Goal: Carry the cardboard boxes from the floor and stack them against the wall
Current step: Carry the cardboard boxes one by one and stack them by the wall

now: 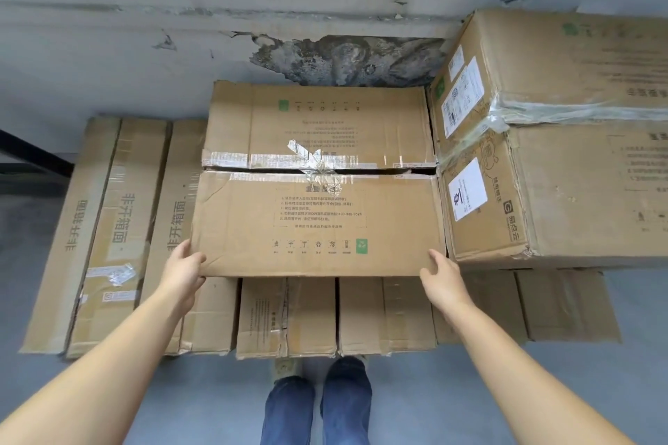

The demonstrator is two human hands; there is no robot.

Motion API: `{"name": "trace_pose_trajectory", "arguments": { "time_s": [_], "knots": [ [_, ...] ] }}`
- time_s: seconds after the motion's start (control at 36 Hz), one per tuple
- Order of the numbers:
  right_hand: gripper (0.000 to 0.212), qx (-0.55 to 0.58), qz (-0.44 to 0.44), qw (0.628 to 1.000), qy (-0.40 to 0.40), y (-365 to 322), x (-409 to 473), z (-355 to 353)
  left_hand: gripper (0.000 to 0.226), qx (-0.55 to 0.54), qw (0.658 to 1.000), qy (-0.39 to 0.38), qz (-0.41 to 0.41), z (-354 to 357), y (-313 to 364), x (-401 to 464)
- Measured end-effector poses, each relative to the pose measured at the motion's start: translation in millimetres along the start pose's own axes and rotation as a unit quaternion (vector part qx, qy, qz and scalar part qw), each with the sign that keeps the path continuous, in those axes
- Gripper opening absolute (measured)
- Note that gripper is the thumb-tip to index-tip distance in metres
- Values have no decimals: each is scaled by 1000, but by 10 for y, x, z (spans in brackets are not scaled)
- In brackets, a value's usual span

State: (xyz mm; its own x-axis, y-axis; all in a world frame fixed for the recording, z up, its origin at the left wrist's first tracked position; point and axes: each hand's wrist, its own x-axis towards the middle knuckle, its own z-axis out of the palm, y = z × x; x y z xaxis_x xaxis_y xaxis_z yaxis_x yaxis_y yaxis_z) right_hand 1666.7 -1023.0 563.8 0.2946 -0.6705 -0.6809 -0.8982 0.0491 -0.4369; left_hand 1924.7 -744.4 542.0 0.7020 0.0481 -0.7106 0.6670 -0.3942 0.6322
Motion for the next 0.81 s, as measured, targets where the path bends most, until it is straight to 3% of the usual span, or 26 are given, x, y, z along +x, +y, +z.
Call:
{"name": "trace_pose_trajectory", "arguments": {
  "time_s": [0.19,0.36,0.47,0.64,0.67,0.72,0.75,0.81],
  "knots": [
    [49,5,-7,1000,6,9,-133,-18,56,50,998,-22,-5,-42,52,-87],
    [45,96,-40,994,18,12,-691,-139,54,180,979,-50,87,-87,323,-419],
    [42,186,-106,976,40,89,-1330,-251,48,165,952,-149,209,-224,606,-857],
    [30,295,-157,936,110,406,-2358,-269,39,175,880,-289,335,-728,791,-1546],
    [33,311,-160,928,125,472,-2546,-235,39,181,870,-304,345,-821,766,-1639],
    [70,335,-157,915,161,656,-2869,-130,38,196,850,-328,362,-971,678,-1833],
    [78,349,-150,908,177,766,-3017,-45,37,200,843,-339,367,-1031,618,-1921],
    [70,372,-139,895,203,950,-3264,150,35,204,832,-362,369,-1104,475,-2090]
  ]
}}
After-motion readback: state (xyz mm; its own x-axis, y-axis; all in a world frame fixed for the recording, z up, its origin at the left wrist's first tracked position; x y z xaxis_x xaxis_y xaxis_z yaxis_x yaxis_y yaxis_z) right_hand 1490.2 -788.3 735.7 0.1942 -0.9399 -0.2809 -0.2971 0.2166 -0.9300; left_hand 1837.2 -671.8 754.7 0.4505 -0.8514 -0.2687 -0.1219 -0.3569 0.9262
